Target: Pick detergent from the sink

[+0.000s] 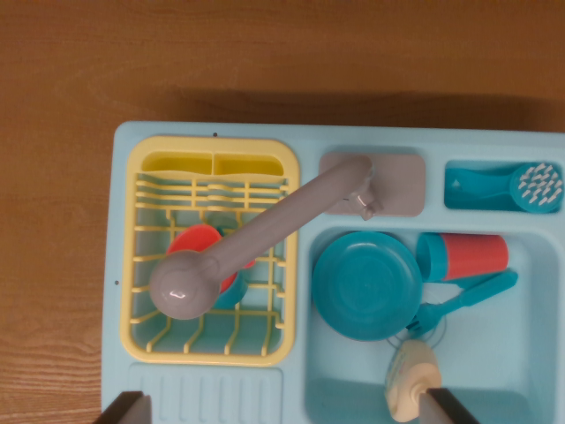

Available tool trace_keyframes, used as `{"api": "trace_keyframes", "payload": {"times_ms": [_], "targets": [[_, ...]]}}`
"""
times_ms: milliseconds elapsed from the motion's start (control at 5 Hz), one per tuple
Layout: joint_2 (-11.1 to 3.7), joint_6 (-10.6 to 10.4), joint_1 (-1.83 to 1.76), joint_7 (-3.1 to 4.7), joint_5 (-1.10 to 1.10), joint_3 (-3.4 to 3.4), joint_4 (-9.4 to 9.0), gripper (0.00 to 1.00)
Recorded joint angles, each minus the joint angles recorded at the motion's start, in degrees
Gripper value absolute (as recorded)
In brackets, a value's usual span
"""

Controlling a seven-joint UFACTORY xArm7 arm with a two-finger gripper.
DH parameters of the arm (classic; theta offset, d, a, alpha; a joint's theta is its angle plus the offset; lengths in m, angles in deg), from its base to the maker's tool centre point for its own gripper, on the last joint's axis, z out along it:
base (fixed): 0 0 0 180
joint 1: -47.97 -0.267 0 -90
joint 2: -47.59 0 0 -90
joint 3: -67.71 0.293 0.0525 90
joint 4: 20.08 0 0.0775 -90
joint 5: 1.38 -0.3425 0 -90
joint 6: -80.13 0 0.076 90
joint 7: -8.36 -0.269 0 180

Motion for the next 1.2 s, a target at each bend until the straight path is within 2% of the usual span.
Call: {"api": "trace_keyframes", "payload": {"times_ms": [1000, 1200], "targets": [[-0.01, -0.19, 0.02, -0.01, 0.01, -0.02, -0.21, 0.0], [-0.05, -0.73, 0.09, -0.03, 0.04, -0.09, -0.77, 0.0]]}}
